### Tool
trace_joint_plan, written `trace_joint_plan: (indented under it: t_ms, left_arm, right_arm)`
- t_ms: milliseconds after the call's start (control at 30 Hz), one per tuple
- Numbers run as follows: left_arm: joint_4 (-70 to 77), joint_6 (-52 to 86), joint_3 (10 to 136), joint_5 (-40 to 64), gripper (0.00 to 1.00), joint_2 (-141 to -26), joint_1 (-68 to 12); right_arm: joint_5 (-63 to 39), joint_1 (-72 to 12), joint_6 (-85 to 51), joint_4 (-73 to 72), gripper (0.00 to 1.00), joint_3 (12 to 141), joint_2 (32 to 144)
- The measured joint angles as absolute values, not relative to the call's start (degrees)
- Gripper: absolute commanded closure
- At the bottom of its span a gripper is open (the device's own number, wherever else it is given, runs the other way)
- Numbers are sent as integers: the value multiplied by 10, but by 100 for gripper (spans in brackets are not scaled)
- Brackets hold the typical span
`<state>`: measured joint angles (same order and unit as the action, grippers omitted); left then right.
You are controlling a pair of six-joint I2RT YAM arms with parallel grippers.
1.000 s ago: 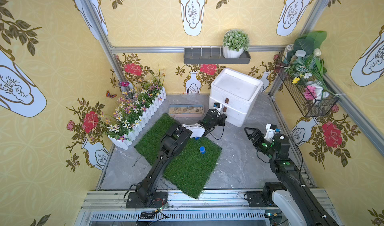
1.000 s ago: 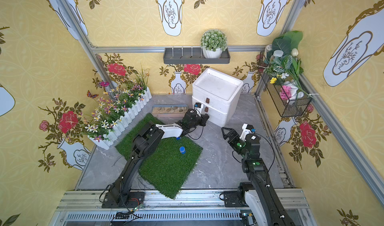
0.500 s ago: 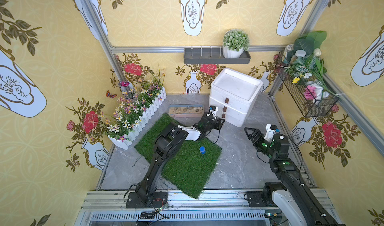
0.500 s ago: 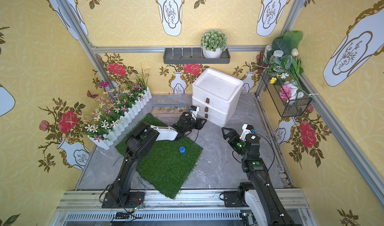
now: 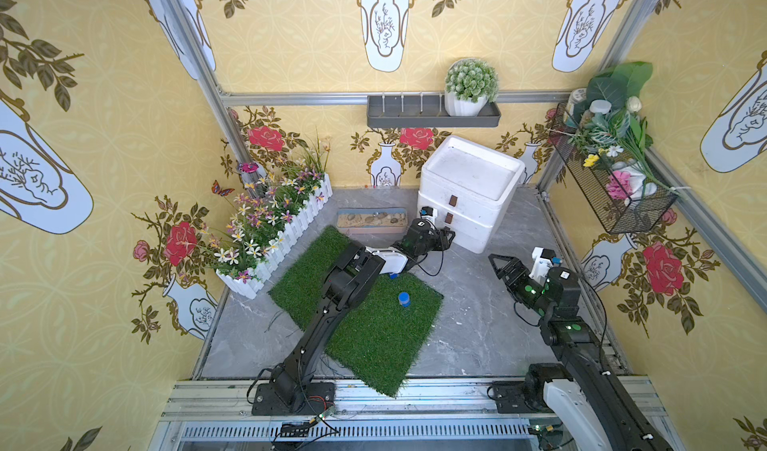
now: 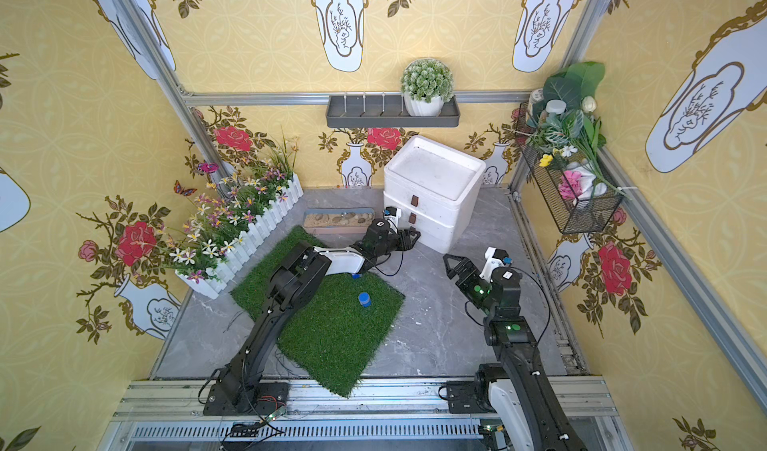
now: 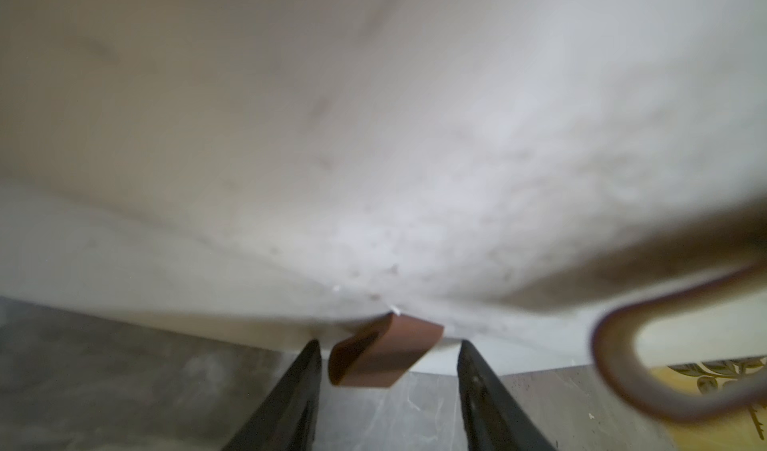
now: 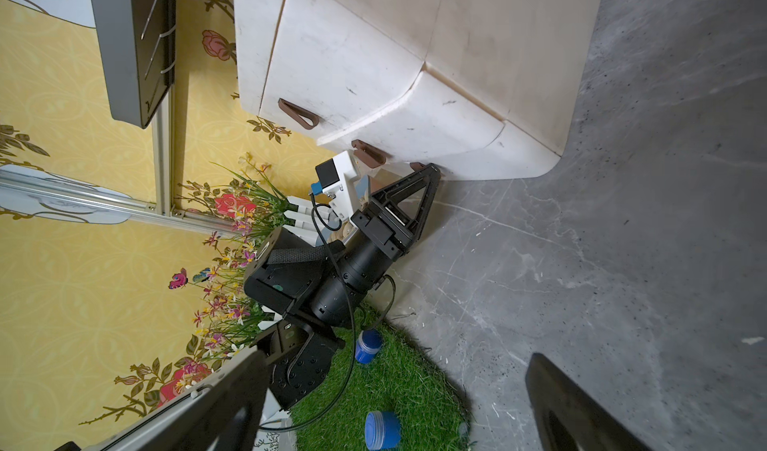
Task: Put the paint cans in the drawer according to color
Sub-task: Open the drawer in the storage box.
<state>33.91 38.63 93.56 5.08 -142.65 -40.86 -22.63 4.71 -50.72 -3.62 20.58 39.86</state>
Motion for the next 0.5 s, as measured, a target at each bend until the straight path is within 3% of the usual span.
trace_joint_plan:
  t_ms: [367, 500]
  left_arm:
    - [376, 405, 957, 109, 64, -1448, -391]
    - [383, 407, 962, 115, 78, -1451, -390]
  right_arm:
    - [-227, 48, -496, -29, 3, 212, 405]
    - [-227, 49, -495, -29, 3, 213, 406]
